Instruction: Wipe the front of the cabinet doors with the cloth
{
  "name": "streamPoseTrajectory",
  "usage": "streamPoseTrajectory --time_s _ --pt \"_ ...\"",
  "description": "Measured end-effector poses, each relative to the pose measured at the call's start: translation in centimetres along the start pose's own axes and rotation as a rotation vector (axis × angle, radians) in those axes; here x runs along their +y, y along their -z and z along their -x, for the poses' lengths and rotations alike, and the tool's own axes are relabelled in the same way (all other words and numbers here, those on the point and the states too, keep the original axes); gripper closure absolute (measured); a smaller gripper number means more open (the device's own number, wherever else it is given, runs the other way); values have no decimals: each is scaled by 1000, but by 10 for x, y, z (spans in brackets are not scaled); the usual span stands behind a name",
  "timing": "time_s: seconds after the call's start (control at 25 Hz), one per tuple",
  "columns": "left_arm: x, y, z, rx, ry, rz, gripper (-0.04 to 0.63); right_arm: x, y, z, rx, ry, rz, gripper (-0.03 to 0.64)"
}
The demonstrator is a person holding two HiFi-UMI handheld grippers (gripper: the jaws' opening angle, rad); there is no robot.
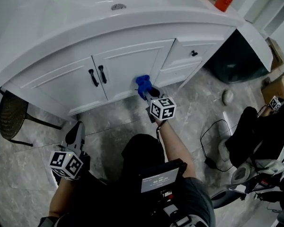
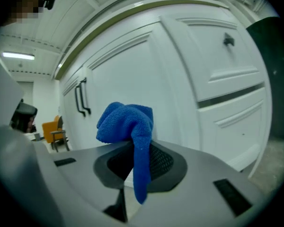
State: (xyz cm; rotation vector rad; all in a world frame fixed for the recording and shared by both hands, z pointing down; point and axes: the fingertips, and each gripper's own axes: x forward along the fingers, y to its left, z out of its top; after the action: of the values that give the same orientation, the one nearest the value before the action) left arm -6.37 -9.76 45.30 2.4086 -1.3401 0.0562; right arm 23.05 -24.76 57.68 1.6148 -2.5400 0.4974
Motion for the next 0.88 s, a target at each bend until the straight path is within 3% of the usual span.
streamPoseTrajectory --time_s 0.2,0.4,0.64,0.88 --pt "18 5 9 5 -25 16 592 93 12 -31 6 -238 11 568" --pt "32 9 19 10 -59 11 592 145 30 -61 2 -354 29 568" --pt "49 15 33 35 -110 -5 592 158 62 -89 37 -359 25 568" --pt "43 23 22 52 -90 -1 592 134 73 -91 52 -293 36 568"
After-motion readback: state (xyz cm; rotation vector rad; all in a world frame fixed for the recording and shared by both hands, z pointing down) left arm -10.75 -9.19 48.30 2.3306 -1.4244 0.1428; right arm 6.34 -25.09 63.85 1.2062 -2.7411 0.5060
